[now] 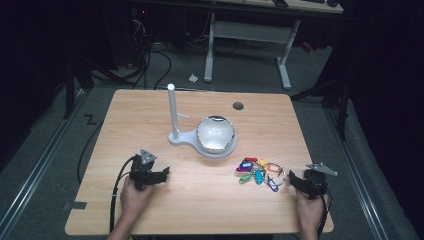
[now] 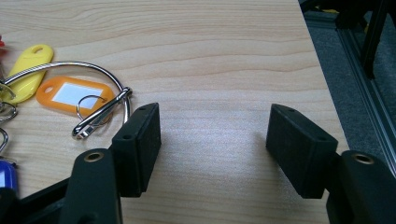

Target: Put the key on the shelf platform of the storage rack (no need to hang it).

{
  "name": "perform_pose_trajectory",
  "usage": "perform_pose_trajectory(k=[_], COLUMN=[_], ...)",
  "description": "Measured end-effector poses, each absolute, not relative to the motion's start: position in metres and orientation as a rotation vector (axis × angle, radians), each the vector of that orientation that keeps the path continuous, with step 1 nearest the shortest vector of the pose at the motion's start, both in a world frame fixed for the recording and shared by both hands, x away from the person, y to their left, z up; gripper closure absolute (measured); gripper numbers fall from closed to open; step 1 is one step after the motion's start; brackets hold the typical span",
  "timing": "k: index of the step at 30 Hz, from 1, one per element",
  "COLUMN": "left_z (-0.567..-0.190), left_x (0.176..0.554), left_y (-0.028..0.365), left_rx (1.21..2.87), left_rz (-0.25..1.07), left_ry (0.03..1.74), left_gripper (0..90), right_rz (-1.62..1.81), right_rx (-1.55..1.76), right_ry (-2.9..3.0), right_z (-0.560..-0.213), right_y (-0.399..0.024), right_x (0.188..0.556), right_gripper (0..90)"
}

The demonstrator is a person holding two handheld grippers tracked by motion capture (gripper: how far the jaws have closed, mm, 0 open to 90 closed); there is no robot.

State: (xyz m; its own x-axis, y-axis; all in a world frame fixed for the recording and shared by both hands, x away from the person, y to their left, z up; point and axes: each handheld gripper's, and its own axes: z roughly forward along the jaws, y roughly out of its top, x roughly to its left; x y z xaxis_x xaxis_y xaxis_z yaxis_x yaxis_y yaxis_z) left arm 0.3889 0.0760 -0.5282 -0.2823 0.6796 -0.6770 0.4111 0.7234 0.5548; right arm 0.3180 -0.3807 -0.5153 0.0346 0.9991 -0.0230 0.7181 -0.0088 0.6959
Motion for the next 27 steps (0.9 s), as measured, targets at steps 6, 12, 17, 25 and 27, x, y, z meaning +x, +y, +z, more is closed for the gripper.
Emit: perform_pose_trajectory(k=[6,12,17,25,27], left_z=[-0.5283,-0.5283,-0.5283,-0.5282,-0.5282], left_x=[0.3889,0.3888,0.3889,0.3888,0.3886], left_y=[0.0761,0.0761,0.0760,0.0761,0.0762], left_rx=[0.842,0.841,0.841,0.840,0.841], left_rz=[0.334,0.333,0.333,0.333,0.333], left_ry=[1.915,1.916,1.916,1.917,1.917], left_gripper=[21.1,21.2,21.2,21.1,21.1], right_rz=[0.682,0.682,0.683,0.686,0.688], right_rx=[1.778,1.777,1.776,1.764,1.764], right_ry=[1.743,1.744,1.746,1.761,1.762], right_z=[-0.5154,-0.5154,-0.5154,-0.5154,-0.5154], right_y=[-0.3805,-0.3804,-0.3804,-0.3801,-0.3803], right_x=[0.3178,0.3178,0.3178,0.3179,0.3179], right_gripper=[34.8,34.6,34.1,34.5,34.5])
